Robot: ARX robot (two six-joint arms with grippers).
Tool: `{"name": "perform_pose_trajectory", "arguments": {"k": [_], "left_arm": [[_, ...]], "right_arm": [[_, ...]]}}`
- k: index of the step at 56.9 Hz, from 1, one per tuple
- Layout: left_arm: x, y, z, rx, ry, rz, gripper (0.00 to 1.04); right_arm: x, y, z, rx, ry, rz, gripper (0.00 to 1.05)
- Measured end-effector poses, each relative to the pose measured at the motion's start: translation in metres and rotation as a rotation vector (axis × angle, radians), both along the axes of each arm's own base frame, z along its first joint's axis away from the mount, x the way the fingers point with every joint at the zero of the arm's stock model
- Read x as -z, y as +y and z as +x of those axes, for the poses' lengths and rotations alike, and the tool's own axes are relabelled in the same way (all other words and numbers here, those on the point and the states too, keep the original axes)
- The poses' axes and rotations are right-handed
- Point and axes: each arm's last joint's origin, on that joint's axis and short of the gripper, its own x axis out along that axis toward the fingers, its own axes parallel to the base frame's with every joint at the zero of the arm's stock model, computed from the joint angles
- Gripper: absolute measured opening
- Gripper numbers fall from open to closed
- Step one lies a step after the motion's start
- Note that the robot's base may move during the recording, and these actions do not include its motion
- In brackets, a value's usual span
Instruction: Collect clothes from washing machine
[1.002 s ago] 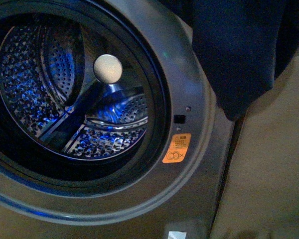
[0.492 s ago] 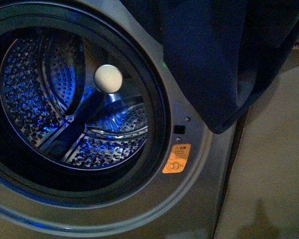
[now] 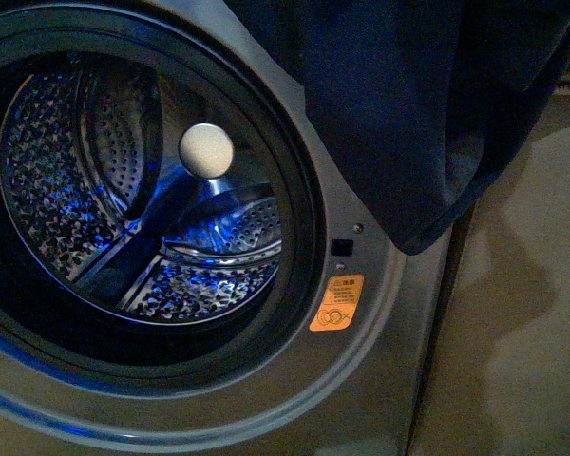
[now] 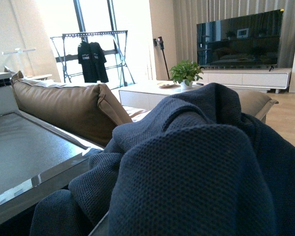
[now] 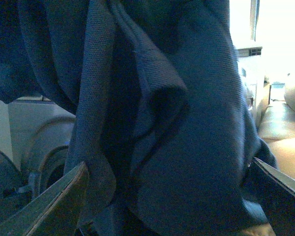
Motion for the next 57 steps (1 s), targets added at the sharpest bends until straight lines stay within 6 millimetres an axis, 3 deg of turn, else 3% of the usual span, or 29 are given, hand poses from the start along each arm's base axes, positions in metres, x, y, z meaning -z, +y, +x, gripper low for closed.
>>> {"name": "perform_pose_trajectory", "arguments": {"k": [28,37,57], "left_arm": [[0.000,0.000,0.000,0.000,0.000,0.000,0.17],[0.000,0.000,0.000,-0.003,0.000,0.000,0.17],[0.000,0.000,0.000,-0.007,0.000,-0.001,0.17]], "right_arm": [[-0.032,0.028,0.052,0.096,-0.162,-0.138,0.97],[-0.033,0.053,0.072,0.032,-0.126,-0.122,0.97],[-0.035,0.091,0.085,-0.032,-0.100,-0.080,0.97]]}}
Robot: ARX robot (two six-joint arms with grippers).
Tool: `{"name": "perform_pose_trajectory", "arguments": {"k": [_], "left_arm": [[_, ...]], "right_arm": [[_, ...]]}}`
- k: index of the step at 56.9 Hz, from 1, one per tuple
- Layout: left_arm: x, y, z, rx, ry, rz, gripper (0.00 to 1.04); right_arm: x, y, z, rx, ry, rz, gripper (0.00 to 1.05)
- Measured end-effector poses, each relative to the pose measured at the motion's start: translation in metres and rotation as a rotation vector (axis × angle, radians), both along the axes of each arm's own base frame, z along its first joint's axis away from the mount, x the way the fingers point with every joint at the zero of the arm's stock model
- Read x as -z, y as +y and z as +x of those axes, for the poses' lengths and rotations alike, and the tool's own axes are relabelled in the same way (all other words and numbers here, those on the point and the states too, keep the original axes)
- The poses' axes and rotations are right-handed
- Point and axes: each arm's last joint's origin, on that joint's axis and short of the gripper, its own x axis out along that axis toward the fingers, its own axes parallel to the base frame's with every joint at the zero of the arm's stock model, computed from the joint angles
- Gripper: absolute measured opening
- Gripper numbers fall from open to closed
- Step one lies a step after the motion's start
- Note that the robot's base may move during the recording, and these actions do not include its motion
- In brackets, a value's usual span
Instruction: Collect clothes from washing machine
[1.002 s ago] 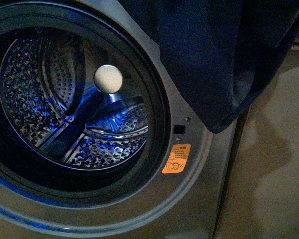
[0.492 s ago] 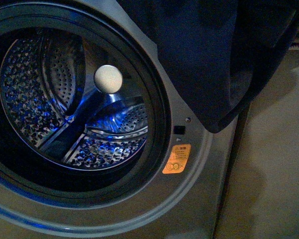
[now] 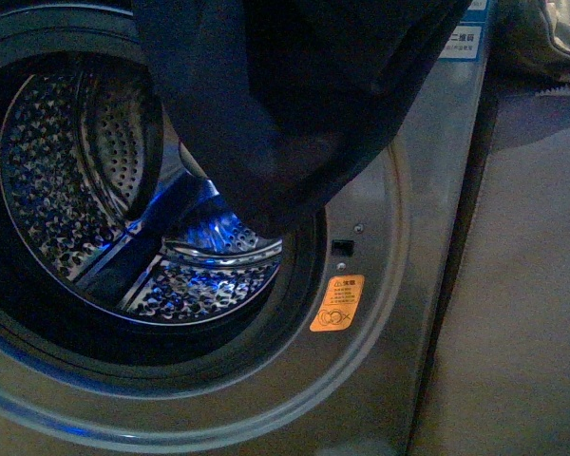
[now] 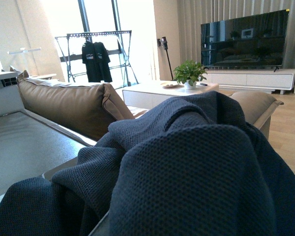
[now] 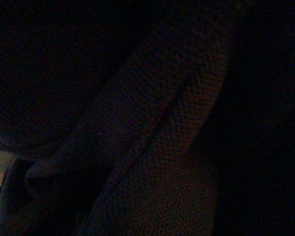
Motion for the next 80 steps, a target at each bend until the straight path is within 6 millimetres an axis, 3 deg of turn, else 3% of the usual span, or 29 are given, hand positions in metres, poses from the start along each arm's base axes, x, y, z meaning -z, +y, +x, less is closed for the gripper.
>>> {"name": "perform_pose_trajectory", "arguments": {"k": [7,19,29,37,42,49,54,65,80], "left_arm": [[0.000,0.000,0.000,-0.001,0.000,0.000,0.17],[0.000,0.000,0.000,0.000,0.000,0.000,0.18],[-0.001,0.000,-0.001,0.000,-0.003,-0.002,0.42],[-0.002,0.001,-0.001,0.003,-0.006,-0.003,0.70],[-0.002,0.001,-0.001,0.003,-0.006,-0.002,0.81],[-0.002,0.001,-0.001,0.003,-0.006,-0.002,1.00],[-0.002,0.001,-0.001,0.003,-0.008,-0.001,0.98],[-0.002,0.001,-0.001,0.003,-0.008,-0.001,0.98],[-0.002,0.001,-0.001,0.003,-0.008,-0.001,0.98]], "right_arm": [[0.001,0.006,0.010,0.032,-0.008,0.020,0.97],[0.001,0.006,0.012,0.121,-0.091,0.066,0.72],[-0.001,-0.003,0.009,0.177,-0.176,0.101,0.49],[-0.008,-0.029,0.000,0.248,-0.253,0.129,0.21],[-0.013,-0.042,-0.008,0.275,-0.284,0.130,0.12],[-0.030,-0.076,-0.026,0.333,-0.351,0.127,0.07],[-0.041,-0.102,-0.039,0.368,-0.380,0.127,0.07],[-0.068,-0.195,-0.075,0.548,-0.381,0.115,0.07],[-0.075,-0.281,-0.115,0.795,-0.257,0.131,0.07]]}}
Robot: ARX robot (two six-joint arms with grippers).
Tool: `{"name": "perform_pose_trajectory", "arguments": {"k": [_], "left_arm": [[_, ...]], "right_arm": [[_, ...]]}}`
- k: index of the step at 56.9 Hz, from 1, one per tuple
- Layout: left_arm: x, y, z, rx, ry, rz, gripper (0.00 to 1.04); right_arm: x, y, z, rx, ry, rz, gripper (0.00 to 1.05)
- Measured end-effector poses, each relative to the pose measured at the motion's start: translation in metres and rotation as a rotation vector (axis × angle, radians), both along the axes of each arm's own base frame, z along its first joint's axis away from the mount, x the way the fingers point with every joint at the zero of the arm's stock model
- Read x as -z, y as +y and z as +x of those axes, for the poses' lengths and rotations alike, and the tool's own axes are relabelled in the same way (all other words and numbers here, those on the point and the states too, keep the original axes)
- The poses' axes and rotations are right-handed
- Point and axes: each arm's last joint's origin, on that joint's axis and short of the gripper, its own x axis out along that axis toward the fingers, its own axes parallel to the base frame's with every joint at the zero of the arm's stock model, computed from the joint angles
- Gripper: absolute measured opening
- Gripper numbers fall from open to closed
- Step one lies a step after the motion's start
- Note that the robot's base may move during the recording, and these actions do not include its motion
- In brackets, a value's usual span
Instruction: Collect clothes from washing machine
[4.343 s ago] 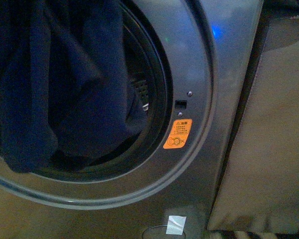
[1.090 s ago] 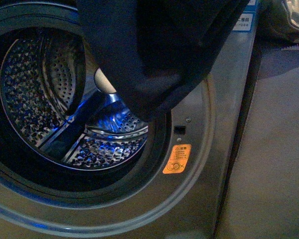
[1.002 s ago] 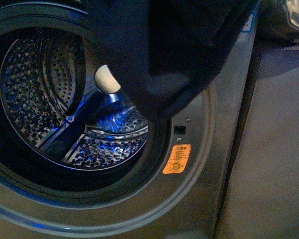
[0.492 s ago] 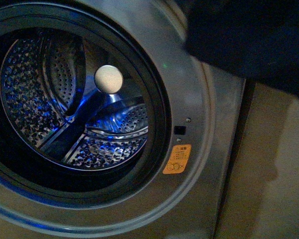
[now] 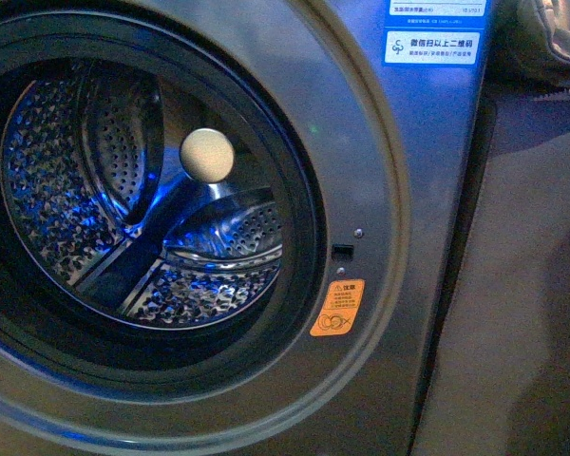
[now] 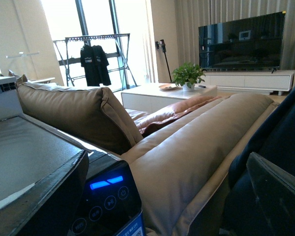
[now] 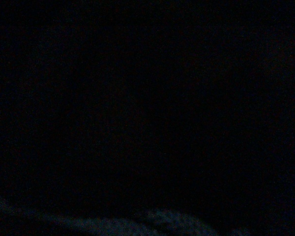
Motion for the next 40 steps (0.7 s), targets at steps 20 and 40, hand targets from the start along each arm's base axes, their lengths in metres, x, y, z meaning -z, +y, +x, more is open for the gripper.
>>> {"name": "perform_pose_trajectory", "arguments": {"k": [20,40], "left_arm": [[0.000,0.000,0.000,0.000,0.000,0.000,0.98],[0.000,0.000,0.000,0.000,-0.001,-0.001,0.98]], "right_arm": [[0.085,-0.117,-0.014,0.162,0.416,0.295,0.07],[0.221,-0.162,-0.031,0.110,0.789,0.648,0.33]]}}
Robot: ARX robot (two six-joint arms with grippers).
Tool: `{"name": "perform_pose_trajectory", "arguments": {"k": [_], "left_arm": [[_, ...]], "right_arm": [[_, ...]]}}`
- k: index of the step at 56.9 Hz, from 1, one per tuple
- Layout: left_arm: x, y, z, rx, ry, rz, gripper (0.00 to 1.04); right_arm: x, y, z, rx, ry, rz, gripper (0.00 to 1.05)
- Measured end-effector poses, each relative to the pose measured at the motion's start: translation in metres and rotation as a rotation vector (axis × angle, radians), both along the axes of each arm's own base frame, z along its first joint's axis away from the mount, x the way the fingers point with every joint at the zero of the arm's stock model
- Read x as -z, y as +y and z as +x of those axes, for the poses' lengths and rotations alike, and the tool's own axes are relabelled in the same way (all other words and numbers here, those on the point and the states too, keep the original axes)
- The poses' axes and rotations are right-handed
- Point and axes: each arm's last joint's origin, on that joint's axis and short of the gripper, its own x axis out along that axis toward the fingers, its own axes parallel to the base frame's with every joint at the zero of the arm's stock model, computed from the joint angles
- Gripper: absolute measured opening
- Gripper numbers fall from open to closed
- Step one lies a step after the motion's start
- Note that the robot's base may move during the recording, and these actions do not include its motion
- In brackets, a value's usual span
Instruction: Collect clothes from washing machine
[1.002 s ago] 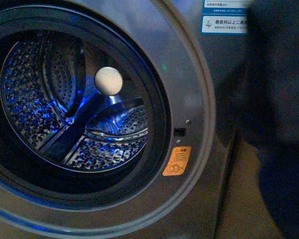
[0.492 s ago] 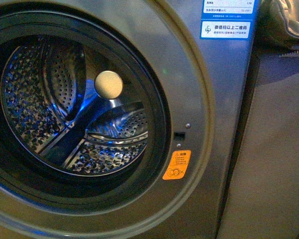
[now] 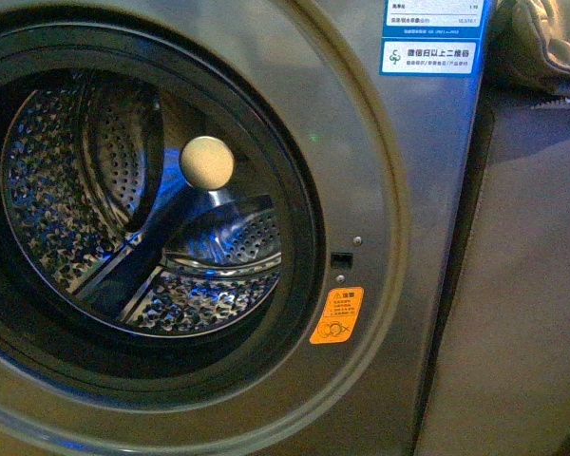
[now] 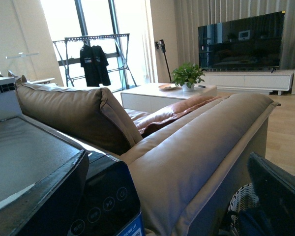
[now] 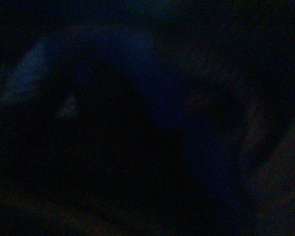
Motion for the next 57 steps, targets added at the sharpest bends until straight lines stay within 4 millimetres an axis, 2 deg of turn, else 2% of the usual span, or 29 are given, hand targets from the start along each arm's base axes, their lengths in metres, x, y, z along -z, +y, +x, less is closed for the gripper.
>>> {"name": "perform_pose_trajectory", "arguments": {"k": [7,12,16,20,27,37,39,42,45,49,57], "left_arm": [[0.000,0.000,0.000,0.000,0.000,0.000,0.98],[0.000,0.000,0.000,0.000,0.000,0.000,0.98],[0.000,0.000,0.000,0.000,0.000,0.000,0.98],[0.000,0.000,0.000,0.000,0.000,0.000,0.98],[0.000,0.000,0.000,0.000,0.000,0.000,0.98],[0.000,0.000,0.000,0.000,0.000,0.000,0.98],[0.000,0.000,0.000,0.000,0.000,0.000,0.98],[0.000,0.000,0.000,0.000,0.000,0.000,0.98],[0.000,0.000,0.000,0.000,0.000,0.000,0.98],[0.000,0.000,0.000,0.000,-0.001,0.000,0.98],[0.000,0.000,0.000,0.000,-0.001,0.000,0.98]], "right_arm": [[0.042,0.008,-0.003,-0.042,0.098,0.115,0.51],[0.067,0.016,-0.001,-0.080,0.154,0.162,0.68],[0.077,0.023,0.003,-0.105,0.172,0.160,0.84],[0.073,0.030,0.008,-0.132,0.156,0.134,0.99],[0.046,0.046,0.015,-0.164,0.071,0.050,0.97],[-0.034,0.087,0.025,-0.206,-0.143,-0.141,0.97],[-0.054,0.100,0.028,-0.218,-0.201,-0.178,0.97],[-0.072,0.116,0.030,-0.235,-0.256,-0.202,0.97],[-0.094,0.140,0.032,-0.252,-0.331,-0.219,0.97],[-0.113,0.168,0.036,-0.275,-0.404,-0.222,0.97],[-0.137,0.226,0.035,-0.348,-0.538,-0.222,0.97]]}}
